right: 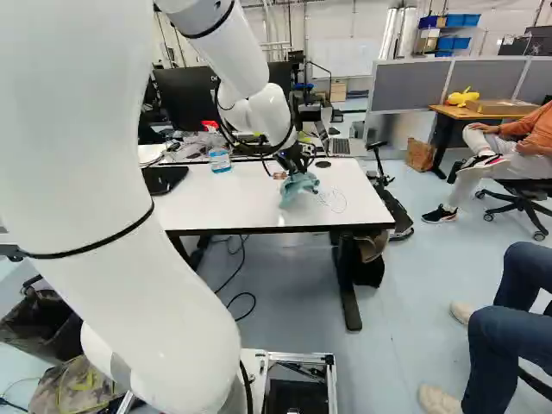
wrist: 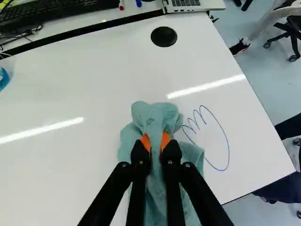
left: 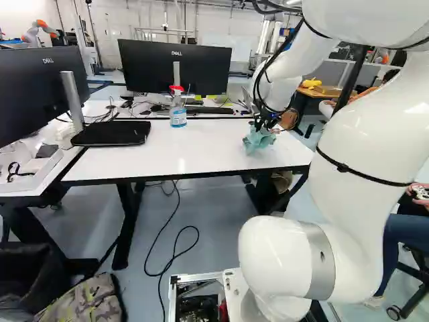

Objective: Clean the table with the green towel

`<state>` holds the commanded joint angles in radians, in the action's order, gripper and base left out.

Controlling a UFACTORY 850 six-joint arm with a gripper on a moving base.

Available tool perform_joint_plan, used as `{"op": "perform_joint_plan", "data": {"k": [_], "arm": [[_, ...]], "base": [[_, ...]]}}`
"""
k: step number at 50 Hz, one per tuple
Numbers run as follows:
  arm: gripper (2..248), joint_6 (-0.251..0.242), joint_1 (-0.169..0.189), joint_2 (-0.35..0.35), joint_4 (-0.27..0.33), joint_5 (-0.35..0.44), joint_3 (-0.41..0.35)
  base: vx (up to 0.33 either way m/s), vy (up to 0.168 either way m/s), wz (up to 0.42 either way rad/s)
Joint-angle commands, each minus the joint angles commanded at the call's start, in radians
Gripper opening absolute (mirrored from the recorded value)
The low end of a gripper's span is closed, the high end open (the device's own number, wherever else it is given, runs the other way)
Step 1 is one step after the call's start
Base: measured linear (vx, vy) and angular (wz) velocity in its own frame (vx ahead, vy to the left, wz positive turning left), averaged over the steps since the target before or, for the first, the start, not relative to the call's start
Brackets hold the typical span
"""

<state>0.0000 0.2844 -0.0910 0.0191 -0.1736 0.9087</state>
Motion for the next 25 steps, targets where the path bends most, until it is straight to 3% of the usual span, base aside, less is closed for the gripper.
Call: {"op": "perform_joint_plan", "data": {"k": [25], "arm": [[43, 0.0, 0.077, -0.083, 0.0, 0.113, 0.047]], "base": [[0.0, 0.0, 0.0]]}}
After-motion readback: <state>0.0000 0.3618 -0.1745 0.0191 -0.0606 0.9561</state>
